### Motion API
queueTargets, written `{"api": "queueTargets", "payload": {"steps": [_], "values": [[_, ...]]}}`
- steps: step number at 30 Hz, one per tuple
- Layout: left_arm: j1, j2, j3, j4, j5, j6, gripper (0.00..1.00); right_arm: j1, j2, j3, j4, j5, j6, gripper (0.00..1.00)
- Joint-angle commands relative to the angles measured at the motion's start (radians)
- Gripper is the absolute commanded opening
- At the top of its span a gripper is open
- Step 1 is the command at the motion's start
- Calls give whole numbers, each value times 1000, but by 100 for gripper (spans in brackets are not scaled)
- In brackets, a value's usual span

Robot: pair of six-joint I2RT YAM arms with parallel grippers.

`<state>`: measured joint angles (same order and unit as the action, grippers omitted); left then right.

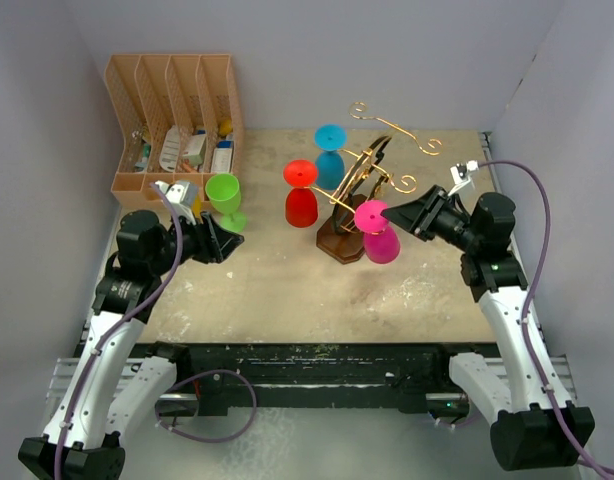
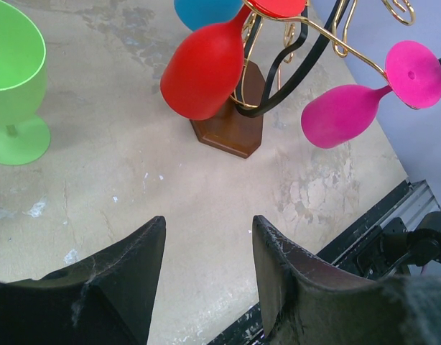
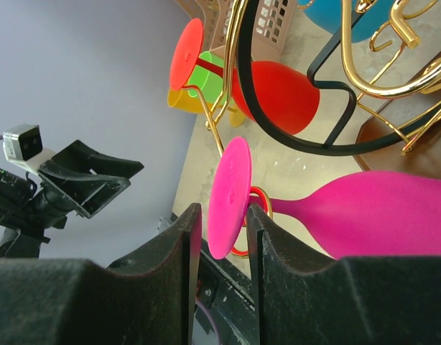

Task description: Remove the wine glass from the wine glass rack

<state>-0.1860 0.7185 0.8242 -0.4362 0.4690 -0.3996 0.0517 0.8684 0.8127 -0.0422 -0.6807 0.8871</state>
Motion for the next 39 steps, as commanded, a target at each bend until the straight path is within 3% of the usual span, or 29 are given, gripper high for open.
{"api": "queueTargets", "payload": {"steps": [1,12,24,39], "values": [[-3,2,14,24,19,20,55,-1,11,3,66,-54,0,34],[-2,4,15,23,19,19,55,-1,44,2,77,-80,-20,29],[-3,7,15,24,18,21,55,-1,13,1,21,-14,-12,0],[-3,12,14,24,23,20,55,-1,-133,-125,41,57,159,0]]}}
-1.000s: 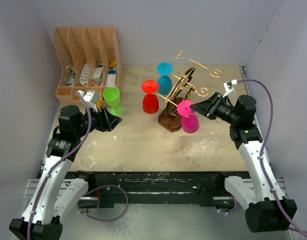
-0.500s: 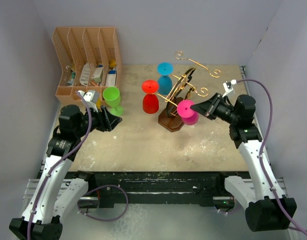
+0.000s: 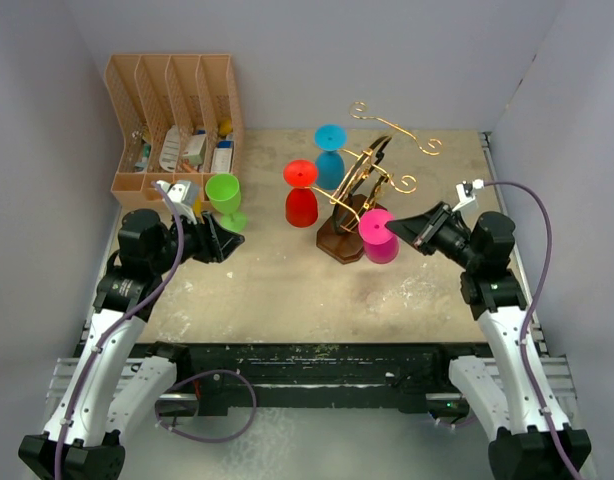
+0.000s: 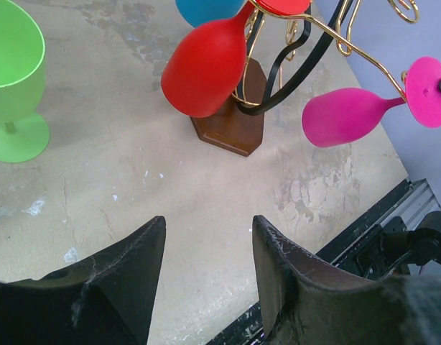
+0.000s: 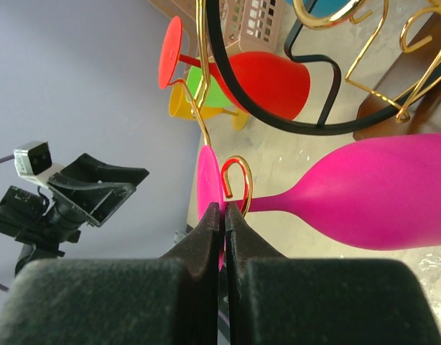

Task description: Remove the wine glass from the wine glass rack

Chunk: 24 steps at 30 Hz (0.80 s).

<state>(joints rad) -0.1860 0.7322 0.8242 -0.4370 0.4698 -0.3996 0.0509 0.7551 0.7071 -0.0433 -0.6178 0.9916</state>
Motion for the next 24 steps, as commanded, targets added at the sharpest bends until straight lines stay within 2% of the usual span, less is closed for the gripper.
{"api": "queueTargets", "payload": {"steps": [1,8,16,24], "values": [[-3,-2,14,24,23,21,55,0,-16,-22,53,-23,56,0],[-3,-1,15,25,22,19,55,0,16,-8,79,-76,38,0],[-3,-3,13,24,22,18,55,0,67,-15,268,-125,109,0],[-3,-2,13,25,22,16,55,0,91,42,340,-86,125,0]]}}
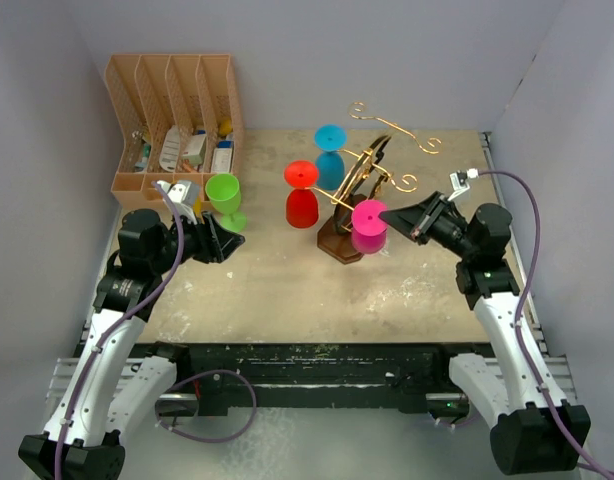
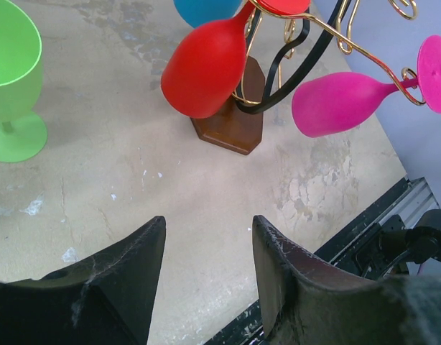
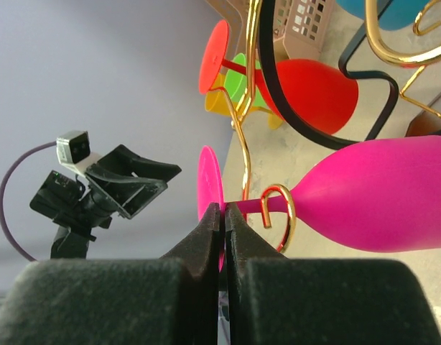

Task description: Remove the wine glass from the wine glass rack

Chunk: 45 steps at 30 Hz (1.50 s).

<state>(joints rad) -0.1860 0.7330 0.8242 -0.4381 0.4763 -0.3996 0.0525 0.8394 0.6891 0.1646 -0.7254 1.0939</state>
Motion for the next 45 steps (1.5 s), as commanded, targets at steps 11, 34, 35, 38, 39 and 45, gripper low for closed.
{"api": "queueTargets", "payload": {"steps": [11,34,35,38,39,45], "values": [[-3,-5,13,24,12,17,55,-2,119,203,255,31,54,0],[-2,-12,15,20,2,7,54,26,82,659,86,-113,-129,0],[-3,-11,14,21,5,-1,53,63,82,687,51,-116,-213,0],[-2,-14,6,30,18,-47,51,245,105,814,-219,-43,-565,0],[-2,-17,-2,37,27,-69,50,321,116,850,-308,7,-679,0],[-2,-53,-3,39,58,-216,46,880,75,807,-484,576,-1162,0]]}}
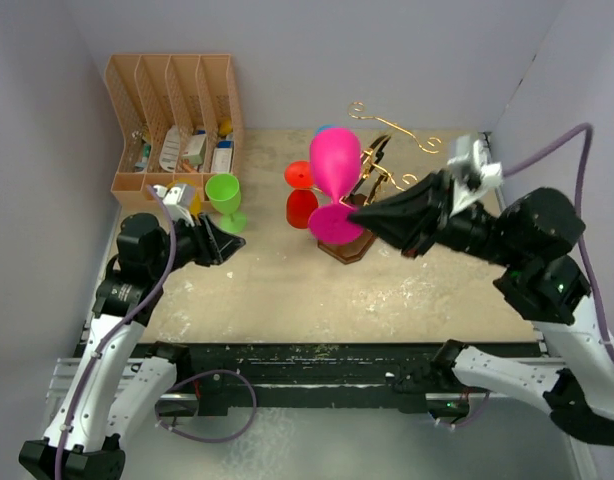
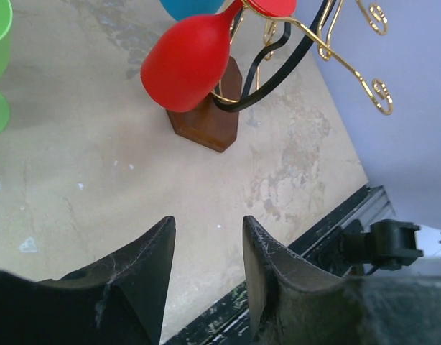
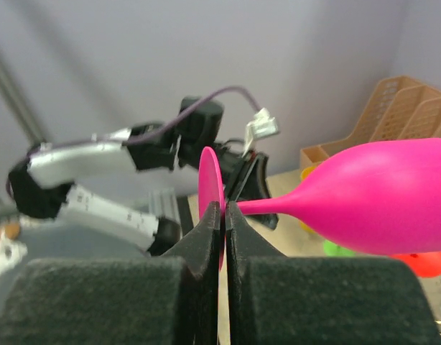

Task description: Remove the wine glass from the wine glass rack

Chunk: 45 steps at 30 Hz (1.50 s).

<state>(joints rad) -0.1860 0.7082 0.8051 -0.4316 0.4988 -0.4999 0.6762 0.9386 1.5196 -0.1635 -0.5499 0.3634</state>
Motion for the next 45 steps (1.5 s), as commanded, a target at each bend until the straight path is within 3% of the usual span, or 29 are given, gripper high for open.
{"api": "queueTargets", "payload": {"steps": [1,6,9,11,13,17,24,30,45], "values": [[-3,-31,33,16,34,-136,46,356,-21,-37,-163,507,-480,0],[-2,-35,127,-141,1,-240,41,722,-13,-207,-49,1080,-792,0],[-2,-56,155,-211,-8,-288,38,913,-14,-428,295,1406,-1138,0],[-2,-77,169,-234,-14,-311,38,995,-14,-614,621,1531,-1422,0],[-2,-84,196,-259,-29,-329,42,1041,-15,-716,795,1556,-1575,0],[-2,-50,281,-278,-16,-357,53,1074,-12,-805,885,1561,-1725,0],[-2,131,474,-382,63,-311,56,1086,58,-1000,978,1510,-2057,0],[-3,175,531,-434,91,-268,56,1094,106,-1006,819,1506,-2016,0],[-2,150,539,-549,169,-207,55,1149,288,-993,729,1487,-1951,0]]}}
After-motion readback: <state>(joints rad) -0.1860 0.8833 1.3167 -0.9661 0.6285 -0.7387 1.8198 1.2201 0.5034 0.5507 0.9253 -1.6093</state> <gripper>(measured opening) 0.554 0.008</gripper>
